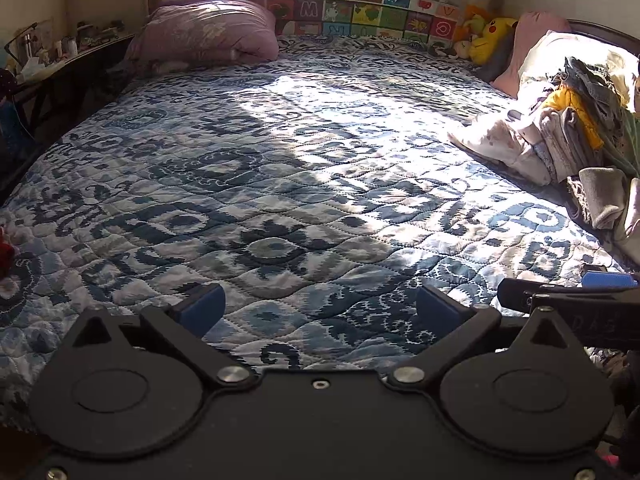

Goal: Fold clothes

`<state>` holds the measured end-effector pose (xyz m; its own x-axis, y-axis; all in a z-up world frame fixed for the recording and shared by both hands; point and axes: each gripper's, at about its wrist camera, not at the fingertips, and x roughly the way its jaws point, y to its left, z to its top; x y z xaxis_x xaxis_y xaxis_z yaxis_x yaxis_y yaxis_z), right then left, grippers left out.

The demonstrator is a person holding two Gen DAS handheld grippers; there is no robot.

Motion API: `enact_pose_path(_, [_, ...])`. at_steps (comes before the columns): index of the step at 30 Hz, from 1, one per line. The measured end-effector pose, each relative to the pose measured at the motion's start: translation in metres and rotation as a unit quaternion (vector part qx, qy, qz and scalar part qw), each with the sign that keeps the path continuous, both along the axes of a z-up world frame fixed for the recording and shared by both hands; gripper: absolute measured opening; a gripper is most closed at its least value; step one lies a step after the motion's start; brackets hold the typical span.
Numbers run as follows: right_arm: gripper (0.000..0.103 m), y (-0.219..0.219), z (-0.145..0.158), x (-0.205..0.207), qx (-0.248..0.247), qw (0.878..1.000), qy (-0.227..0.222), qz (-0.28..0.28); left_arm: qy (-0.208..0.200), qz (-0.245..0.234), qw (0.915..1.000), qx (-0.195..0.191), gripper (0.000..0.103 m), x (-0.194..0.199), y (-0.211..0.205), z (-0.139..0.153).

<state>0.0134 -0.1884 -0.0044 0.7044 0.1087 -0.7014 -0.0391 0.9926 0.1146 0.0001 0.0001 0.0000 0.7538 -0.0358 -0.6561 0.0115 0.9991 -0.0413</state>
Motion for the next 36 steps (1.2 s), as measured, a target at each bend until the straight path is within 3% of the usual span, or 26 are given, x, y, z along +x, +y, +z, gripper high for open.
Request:
enact_pose_path(13, [0.103,-0.0002,-0.002,0.0005,0.002,1.0,0.0,0.001,-0.01,-0.014,0.9998,0.008,0.103,0.0006,-0.0021,0.0018])
enact_pose_path(18, [0.103,-0.0012,-0.0015,0.0014,0.005,1.0,0.001,0.004,0.01,-0.005,0.9996,-0.025,0.103,0.0033,0.0037,0.0007])
enact_pose_path(24, [0.103,0.0012,-0.002,0.0018,-0.004,1.0,0.001,0.0,0.022,-0.016,0.9996,0.011,0.103,0.0049,-0.0023,0.0012])
enact_pose_path(31, [0.103,0.0026,0.0009,0.0003,-0.002,1.0,-0.004,0.001,0.013,-0.037,0.9991,-0.016,0.103,0.0014,0.0014,0.0025])
enact_pose_path(36, [0.103,0.0046,0.0021,0.0001,-0.007,1.0,-0.005,0.003,0.01,-0.044,0.9989,-0.012,0.103,0.0009,-0.0006,0.0048])
